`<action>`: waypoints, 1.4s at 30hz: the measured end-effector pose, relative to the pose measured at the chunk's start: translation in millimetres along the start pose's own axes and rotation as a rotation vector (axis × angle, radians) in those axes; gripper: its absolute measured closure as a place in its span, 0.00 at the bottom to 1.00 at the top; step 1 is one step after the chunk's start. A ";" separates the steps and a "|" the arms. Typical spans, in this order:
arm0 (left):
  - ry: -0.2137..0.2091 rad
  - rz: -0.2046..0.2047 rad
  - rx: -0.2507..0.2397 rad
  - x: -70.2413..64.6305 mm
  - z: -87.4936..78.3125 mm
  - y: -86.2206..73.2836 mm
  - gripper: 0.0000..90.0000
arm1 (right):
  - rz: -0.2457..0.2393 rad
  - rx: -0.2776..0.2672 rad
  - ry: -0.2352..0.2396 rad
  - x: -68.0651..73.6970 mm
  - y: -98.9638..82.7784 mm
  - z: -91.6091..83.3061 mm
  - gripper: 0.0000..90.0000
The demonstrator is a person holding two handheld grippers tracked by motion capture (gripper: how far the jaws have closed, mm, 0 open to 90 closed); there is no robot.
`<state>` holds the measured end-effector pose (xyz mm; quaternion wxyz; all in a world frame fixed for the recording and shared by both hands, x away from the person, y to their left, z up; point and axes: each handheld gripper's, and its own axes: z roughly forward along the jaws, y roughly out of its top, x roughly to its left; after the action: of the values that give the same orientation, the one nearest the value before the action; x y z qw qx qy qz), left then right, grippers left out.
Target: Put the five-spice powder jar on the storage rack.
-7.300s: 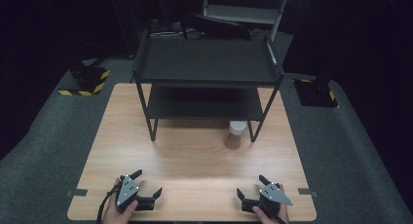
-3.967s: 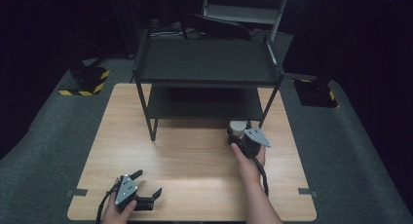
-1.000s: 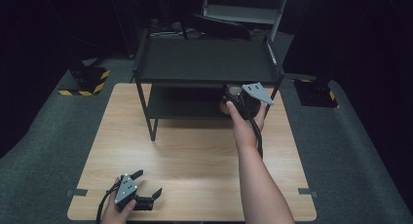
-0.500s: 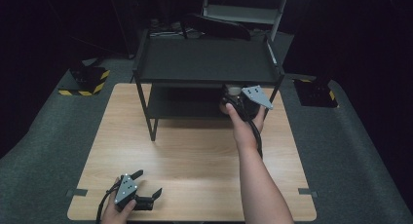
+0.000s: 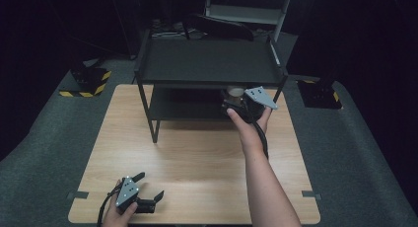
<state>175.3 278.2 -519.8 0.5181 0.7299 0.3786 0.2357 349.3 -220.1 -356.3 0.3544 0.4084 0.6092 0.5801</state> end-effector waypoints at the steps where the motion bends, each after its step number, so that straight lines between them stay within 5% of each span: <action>1: 0.001 0.000 0.000 -0.2 0.0 0.0 0.01 | 0.007 0.001 0.006 -0.7 0.1 -1.4 0.01; 16: 0.003 -0.001 -0.001 -0.8 0.1 -0.2 0.01 | -0.001 0.021 0.044 -3.3 3.0 -35.0 0.00; 42: 0.006 0.002 0.001 -1.3 0.4 0.1 0.01 | -0.039 -0.004 0.086 -3.9 -41.1 -112.7 0.00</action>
<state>174.8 276.9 -519.8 0.5165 0.7297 0.3795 0.2383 245.3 -270.4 -388.9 0.3397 0.3705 0.6306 0.5913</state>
